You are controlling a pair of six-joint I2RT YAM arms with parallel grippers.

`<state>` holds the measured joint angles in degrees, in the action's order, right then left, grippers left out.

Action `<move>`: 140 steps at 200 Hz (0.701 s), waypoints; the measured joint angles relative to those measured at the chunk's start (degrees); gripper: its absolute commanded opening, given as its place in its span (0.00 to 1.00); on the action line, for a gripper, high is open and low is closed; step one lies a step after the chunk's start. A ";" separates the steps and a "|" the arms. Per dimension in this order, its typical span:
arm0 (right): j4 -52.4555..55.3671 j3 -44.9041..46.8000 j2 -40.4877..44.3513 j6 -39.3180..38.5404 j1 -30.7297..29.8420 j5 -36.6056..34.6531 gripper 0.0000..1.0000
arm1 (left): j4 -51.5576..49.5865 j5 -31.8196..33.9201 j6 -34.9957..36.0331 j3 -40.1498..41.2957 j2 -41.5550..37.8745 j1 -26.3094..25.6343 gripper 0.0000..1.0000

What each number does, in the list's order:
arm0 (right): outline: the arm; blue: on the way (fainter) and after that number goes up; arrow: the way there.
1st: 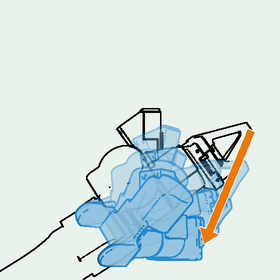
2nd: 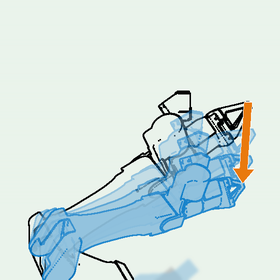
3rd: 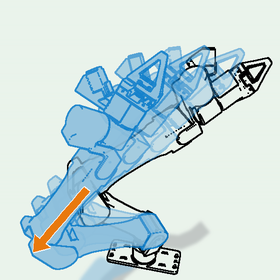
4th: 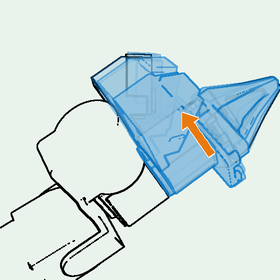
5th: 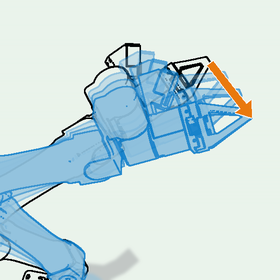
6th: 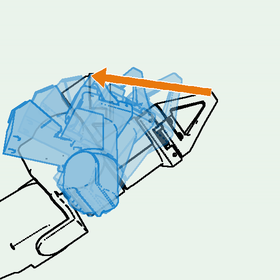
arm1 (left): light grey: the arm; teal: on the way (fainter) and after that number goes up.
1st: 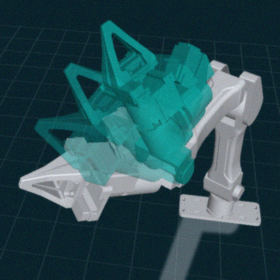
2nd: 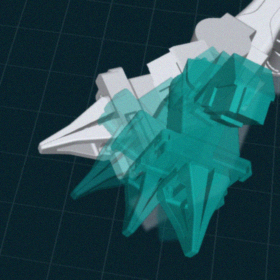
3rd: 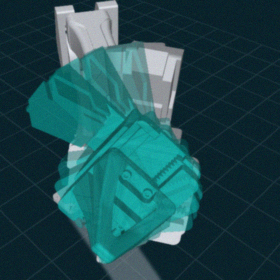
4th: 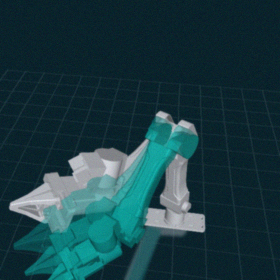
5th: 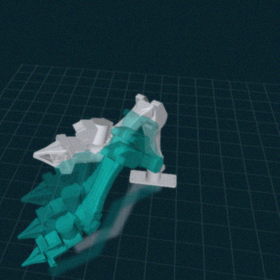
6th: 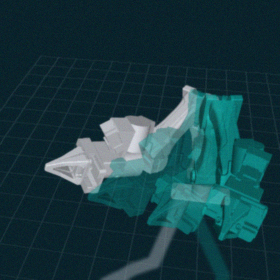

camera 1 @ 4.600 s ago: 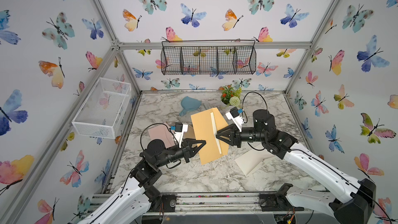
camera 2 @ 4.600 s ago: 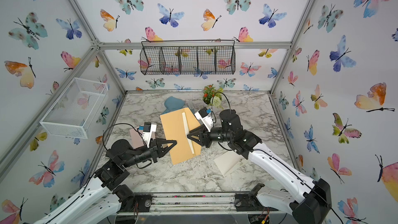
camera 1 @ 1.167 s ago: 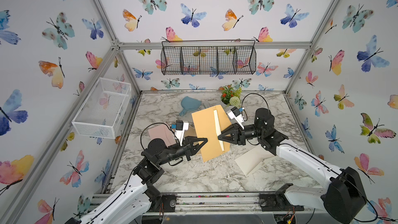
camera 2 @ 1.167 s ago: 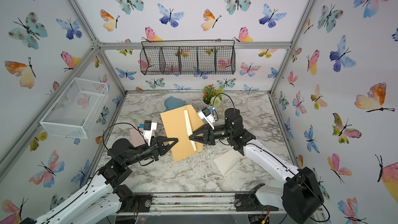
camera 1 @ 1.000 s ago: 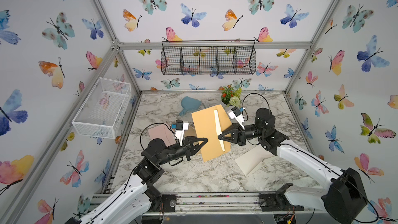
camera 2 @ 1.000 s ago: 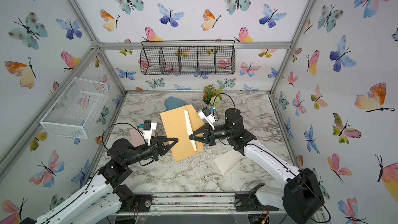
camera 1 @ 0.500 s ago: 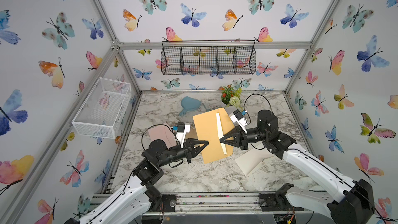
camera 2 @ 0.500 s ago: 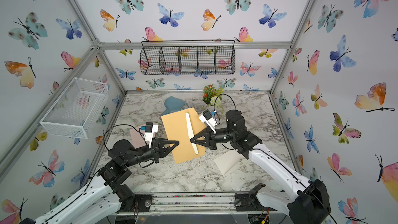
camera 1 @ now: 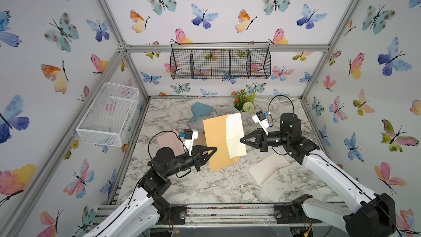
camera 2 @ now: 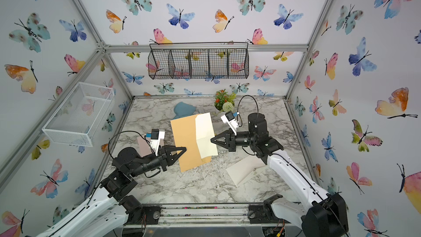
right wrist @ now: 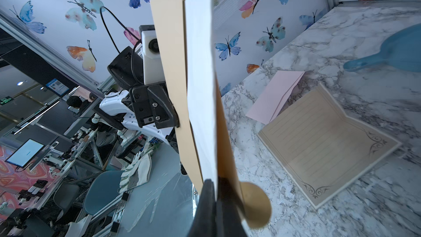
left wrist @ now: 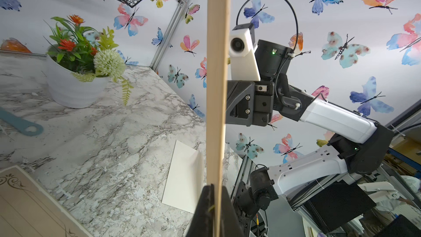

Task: Take the letter paper out of the envelope
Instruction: Take out the letter paper from the envelope, then place the envelope at the center of the board.

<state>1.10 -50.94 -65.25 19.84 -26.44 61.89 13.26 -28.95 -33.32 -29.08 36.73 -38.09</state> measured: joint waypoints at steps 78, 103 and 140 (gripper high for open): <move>16.87 -6.58 2.99 -9.73 7.26 -4.61 0.01 | -5.07 6.29 1.20 -0.59 1.27 1.11 0.03; 21.81 -9.86 4.13 -12.98 12.07 -7.67 0.01 | -6.80 7.04 0.94 -0.42 1.36 5.27 0.03; 25.73 -10.82 1.03 -14.34 12.92 -11.32 0.01 | -2.43 3.56 -0.74 1.07 6.03 11.65 0.03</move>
<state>26.83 -61.76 -64.23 5.50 -13.52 50.57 10.83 -25.39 -34.06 -28.01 42.76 -26.44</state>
